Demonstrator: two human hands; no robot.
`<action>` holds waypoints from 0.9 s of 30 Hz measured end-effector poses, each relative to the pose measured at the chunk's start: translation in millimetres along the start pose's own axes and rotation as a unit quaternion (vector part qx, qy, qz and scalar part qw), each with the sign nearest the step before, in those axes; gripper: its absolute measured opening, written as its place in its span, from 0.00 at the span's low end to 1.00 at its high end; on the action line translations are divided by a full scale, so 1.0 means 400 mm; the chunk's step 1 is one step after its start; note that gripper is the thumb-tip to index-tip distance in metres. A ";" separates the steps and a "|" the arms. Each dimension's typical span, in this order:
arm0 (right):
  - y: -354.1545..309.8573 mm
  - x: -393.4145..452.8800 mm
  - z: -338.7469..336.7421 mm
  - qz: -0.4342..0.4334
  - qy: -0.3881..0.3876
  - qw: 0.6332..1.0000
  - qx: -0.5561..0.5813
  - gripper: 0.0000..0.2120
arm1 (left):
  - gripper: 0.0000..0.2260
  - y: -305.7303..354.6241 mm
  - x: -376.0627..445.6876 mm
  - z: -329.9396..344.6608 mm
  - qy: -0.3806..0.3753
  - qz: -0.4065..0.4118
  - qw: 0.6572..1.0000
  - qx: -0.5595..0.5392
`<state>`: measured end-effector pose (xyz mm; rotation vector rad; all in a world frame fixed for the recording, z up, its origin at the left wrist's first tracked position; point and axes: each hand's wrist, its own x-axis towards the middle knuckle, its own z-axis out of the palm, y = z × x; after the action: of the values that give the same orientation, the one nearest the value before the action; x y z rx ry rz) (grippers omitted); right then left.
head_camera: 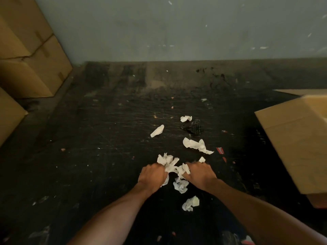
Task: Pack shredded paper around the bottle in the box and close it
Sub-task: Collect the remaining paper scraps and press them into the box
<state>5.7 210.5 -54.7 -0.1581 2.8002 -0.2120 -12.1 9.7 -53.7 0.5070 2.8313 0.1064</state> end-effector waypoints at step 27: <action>0.346 -0.485 -0.545 0.131 0.209 0.967 0.069 0.11 | 0.14 0.145 -0.110 -0.467 0.183 0.015 0.975 -0.124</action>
<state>104.5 400.1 187.2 0.3261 3.1640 -0.4172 -3.3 43.9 143.6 0.5170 3.0987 0.6093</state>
